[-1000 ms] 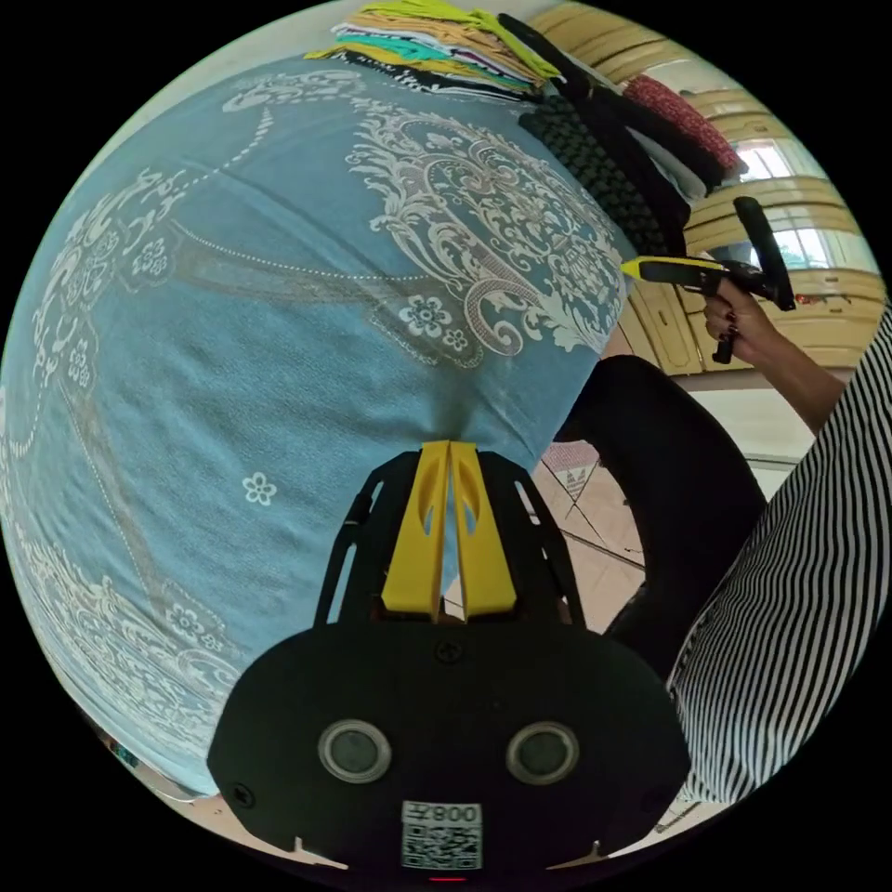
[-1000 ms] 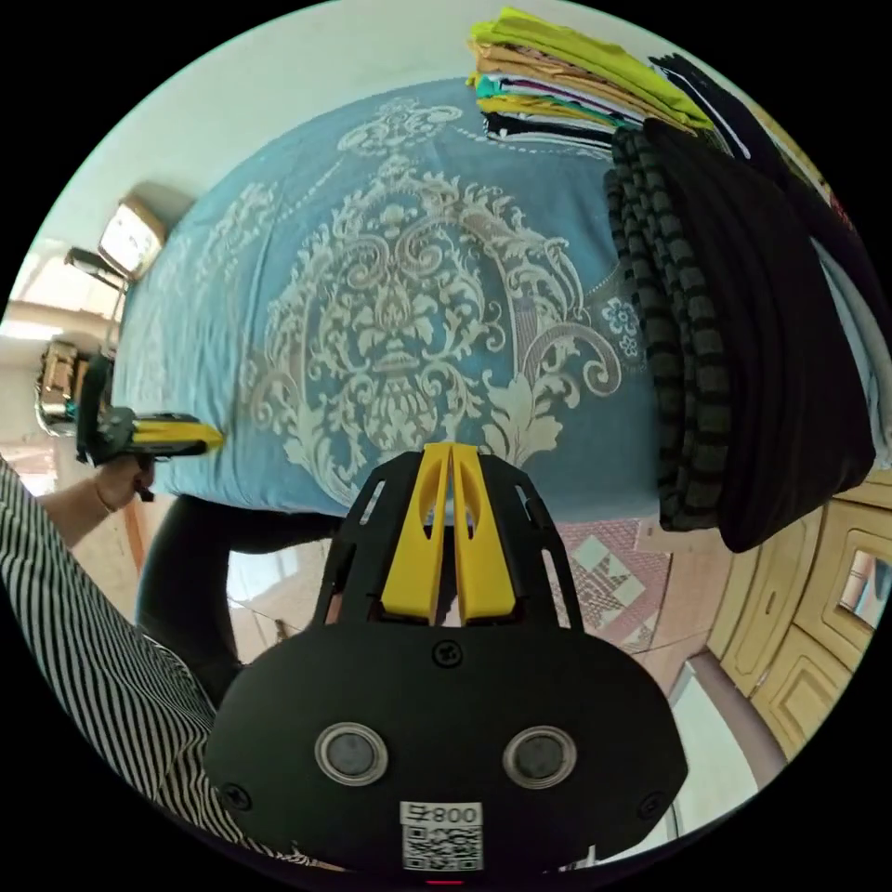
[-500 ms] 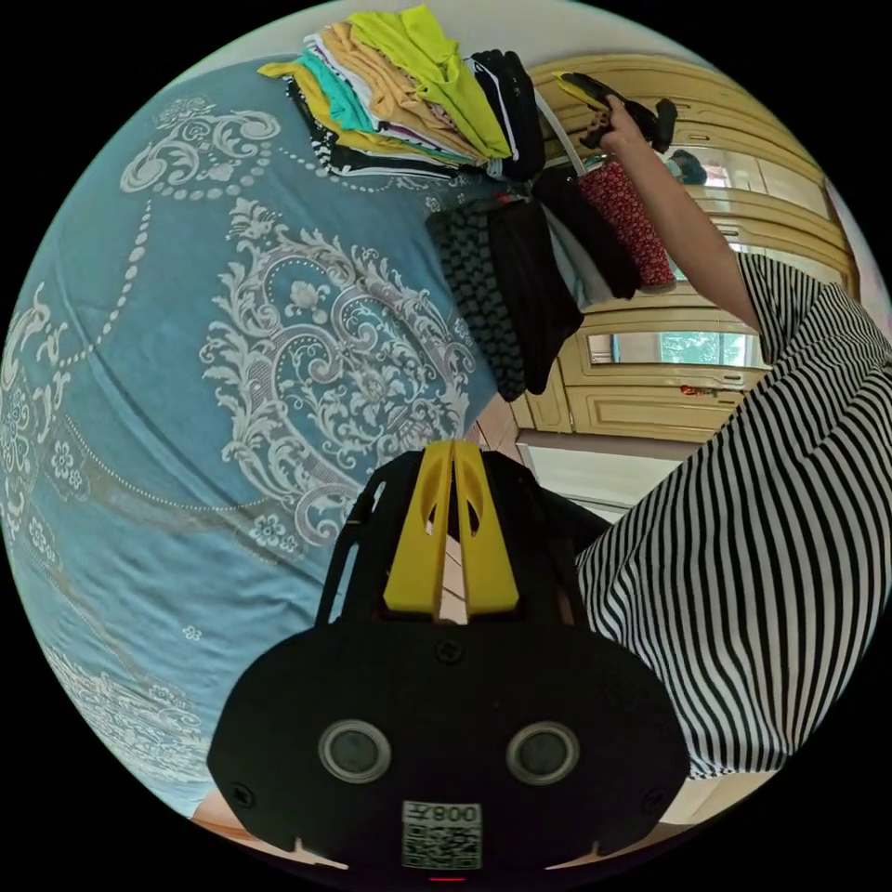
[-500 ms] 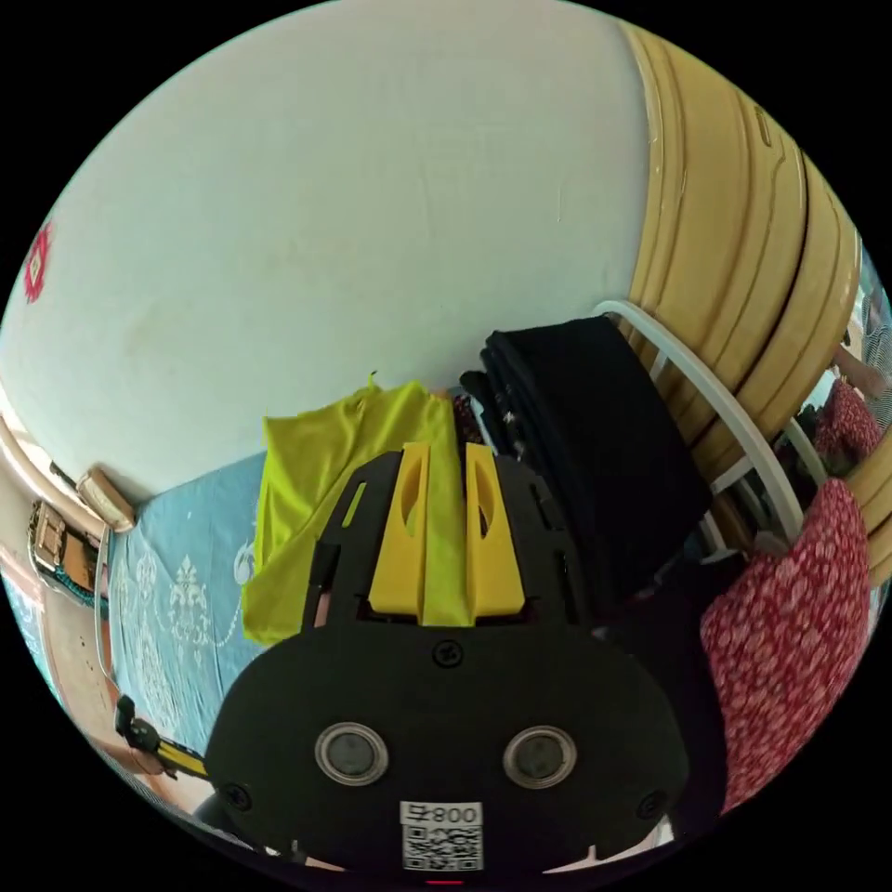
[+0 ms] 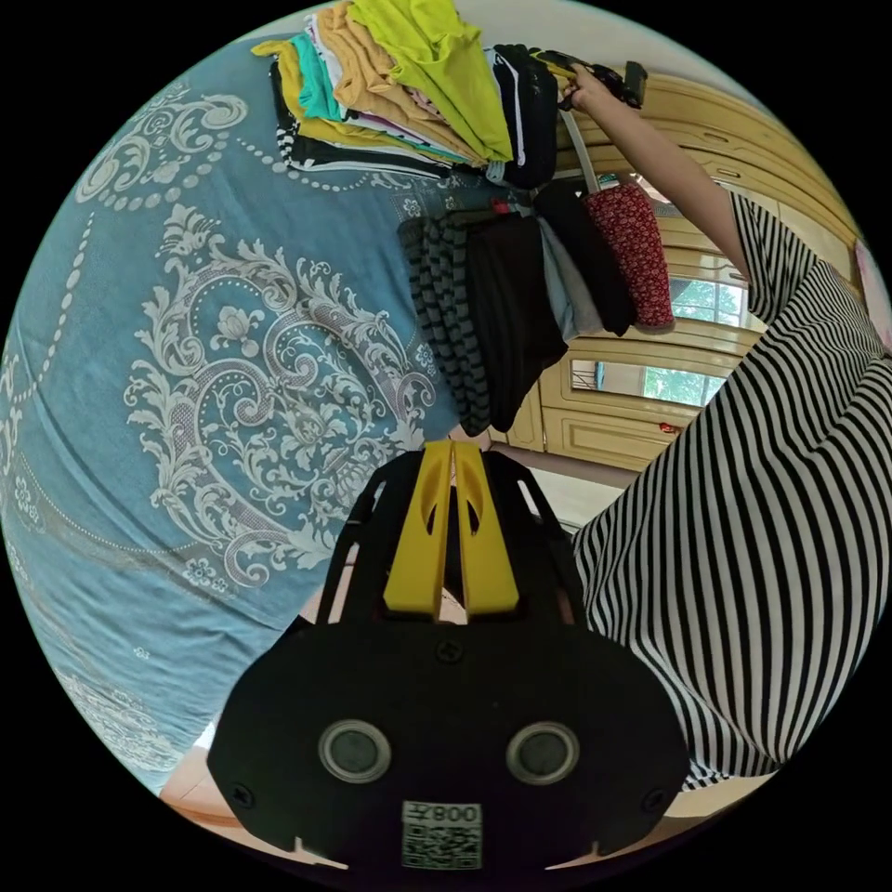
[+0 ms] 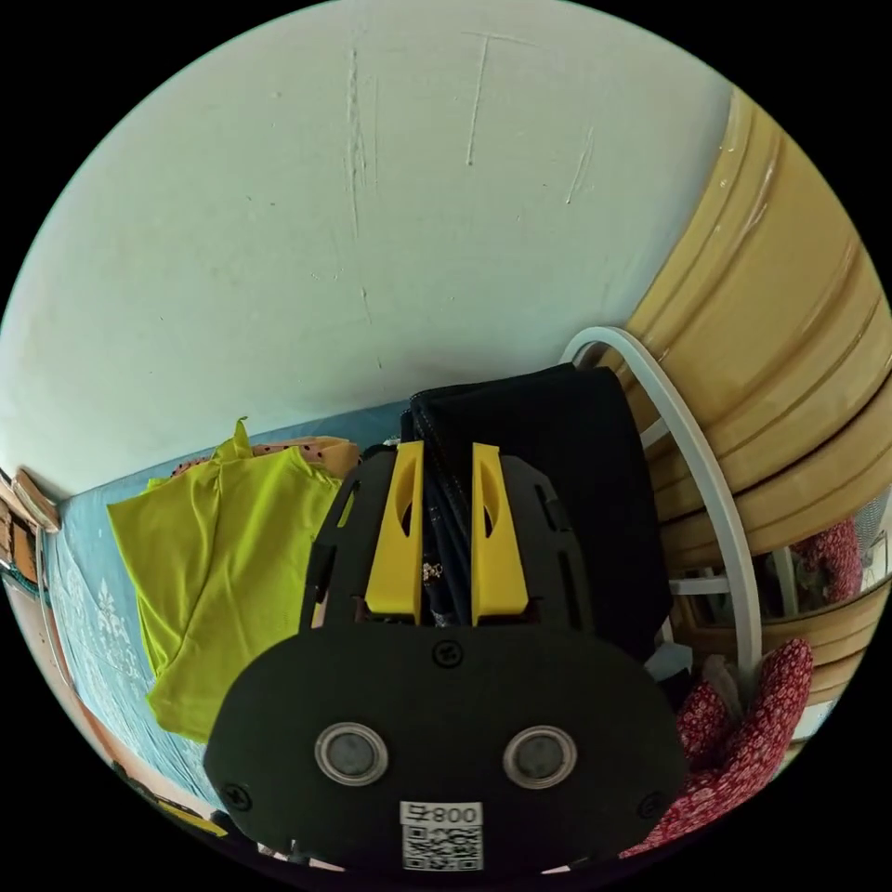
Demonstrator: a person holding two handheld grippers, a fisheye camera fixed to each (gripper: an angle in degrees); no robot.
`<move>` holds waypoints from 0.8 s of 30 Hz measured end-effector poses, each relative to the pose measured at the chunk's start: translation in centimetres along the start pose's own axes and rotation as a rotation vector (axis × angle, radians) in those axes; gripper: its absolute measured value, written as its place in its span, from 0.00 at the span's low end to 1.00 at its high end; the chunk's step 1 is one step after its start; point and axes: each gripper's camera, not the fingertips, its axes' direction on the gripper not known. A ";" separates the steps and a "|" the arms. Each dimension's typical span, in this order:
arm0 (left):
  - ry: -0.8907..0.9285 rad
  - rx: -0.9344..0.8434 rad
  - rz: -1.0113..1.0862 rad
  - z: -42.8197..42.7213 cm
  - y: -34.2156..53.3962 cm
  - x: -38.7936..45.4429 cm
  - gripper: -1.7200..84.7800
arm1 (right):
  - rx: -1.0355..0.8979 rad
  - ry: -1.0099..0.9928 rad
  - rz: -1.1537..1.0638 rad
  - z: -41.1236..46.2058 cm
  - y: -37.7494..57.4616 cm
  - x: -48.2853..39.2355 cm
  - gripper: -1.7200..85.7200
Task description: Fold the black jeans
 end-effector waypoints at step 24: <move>0.096 0.370 0.178 -6.5 11.4 -19.9 0.03 | 0.696 -0.895 0.089 -31.0 -2.5 6.0 0.03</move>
